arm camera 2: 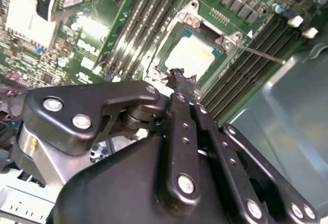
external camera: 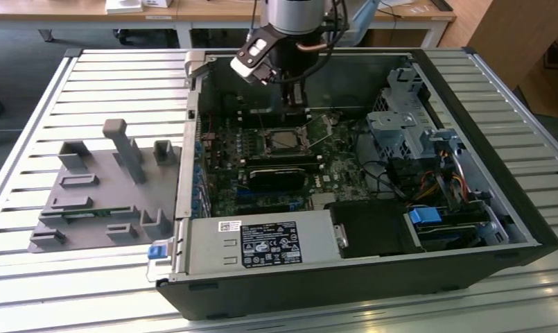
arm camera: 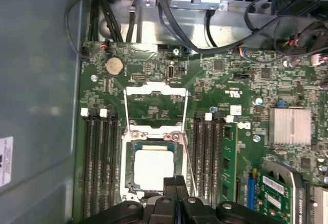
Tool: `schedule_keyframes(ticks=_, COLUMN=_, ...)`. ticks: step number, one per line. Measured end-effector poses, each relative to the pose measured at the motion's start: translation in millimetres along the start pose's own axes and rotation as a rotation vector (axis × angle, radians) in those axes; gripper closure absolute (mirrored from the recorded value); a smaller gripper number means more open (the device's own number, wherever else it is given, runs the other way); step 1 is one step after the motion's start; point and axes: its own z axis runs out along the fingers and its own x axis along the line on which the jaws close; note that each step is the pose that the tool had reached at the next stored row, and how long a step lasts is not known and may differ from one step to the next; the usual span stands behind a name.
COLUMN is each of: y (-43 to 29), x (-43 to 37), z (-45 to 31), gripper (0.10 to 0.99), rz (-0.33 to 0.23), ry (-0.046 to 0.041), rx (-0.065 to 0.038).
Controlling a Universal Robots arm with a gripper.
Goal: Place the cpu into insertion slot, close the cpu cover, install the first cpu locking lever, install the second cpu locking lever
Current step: 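Close the cpu cover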
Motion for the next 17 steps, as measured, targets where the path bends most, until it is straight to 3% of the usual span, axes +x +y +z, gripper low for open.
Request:
schedule_keyframes(ticks=1, y=2.0, x=0.0, z=0.2, gripper=0.98, rz=0.0, ry=0.004, rx=0.004)
schedule_keyframes(ticks=10, y=18.3, x=-0.2, z=2.3, gripper=0.98, rz=0.0, ry=0.0065, rx=0.027)
schedule_keyframes(ticks=17, y=26.2, x=3.7, z=6.1, gripper=0.98, rz=0.005, ry=0.0065, rx=0.028)
